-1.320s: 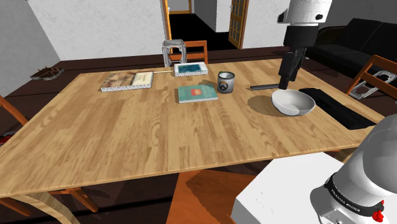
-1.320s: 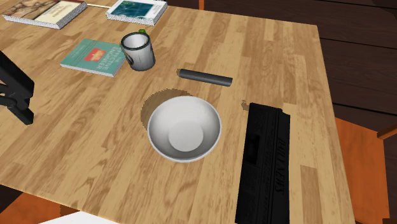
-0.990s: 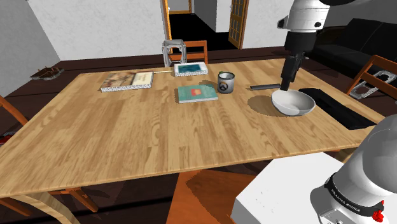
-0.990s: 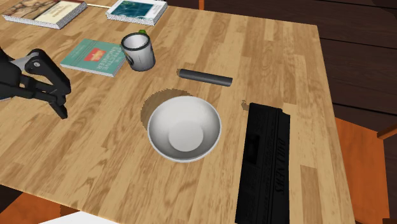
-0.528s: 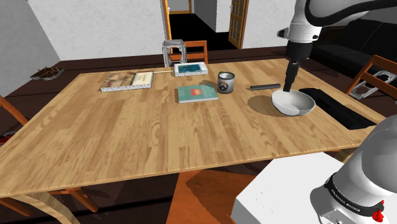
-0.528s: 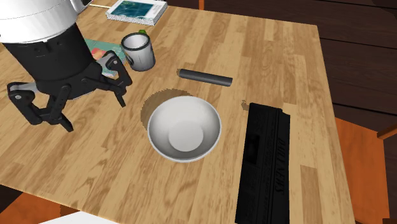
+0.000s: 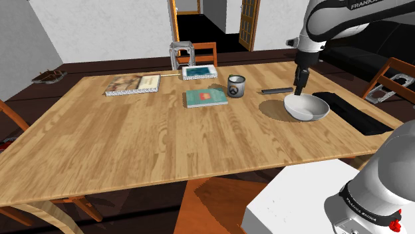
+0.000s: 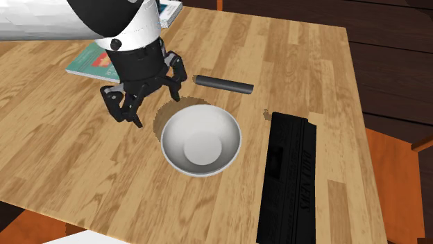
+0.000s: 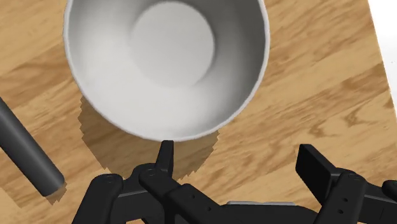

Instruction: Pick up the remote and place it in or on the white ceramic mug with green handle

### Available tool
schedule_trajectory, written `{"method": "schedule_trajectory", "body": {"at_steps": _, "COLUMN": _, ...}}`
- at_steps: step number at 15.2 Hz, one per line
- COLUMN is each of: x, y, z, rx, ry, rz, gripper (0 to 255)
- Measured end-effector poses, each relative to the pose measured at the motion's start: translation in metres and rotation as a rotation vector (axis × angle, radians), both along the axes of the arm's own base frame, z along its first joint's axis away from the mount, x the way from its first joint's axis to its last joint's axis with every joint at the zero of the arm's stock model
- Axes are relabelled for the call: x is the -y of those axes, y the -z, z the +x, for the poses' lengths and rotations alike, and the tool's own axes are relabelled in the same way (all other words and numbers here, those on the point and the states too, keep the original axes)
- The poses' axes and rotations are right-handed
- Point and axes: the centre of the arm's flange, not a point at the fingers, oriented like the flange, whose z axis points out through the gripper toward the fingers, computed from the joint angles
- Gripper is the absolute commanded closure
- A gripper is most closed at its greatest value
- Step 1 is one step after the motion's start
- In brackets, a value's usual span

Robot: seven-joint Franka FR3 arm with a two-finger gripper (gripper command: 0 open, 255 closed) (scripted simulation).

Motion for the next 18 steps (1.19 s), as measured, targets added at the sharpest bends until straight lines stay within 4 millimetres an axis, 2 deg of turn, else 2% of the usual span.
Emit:
{"method": "schedule_trajectory", "body": {"at_steps": 7, "x": 0.065, "y": 0.039, "z": 0.042, "rx": 0.034, "ry": -0.139, "rz": -0.019, "gripper": 0}}
{"method": "schedule_trajectory", "body": {"at_steps": 16, "x": 0.14, "y": 0.081, "z": 0.117, "rx": 0.076, "ry": -0.316, "rz": -0.047, "gripper": 0}}
{"method": "schedule_trajectory", "body": {"at_steps": 18, "x": 0.152, "y": 0.091, "z": 0.133, "rx": 0.085, "ry": -0.356, "rz": -0.053, "gripper": 0}}
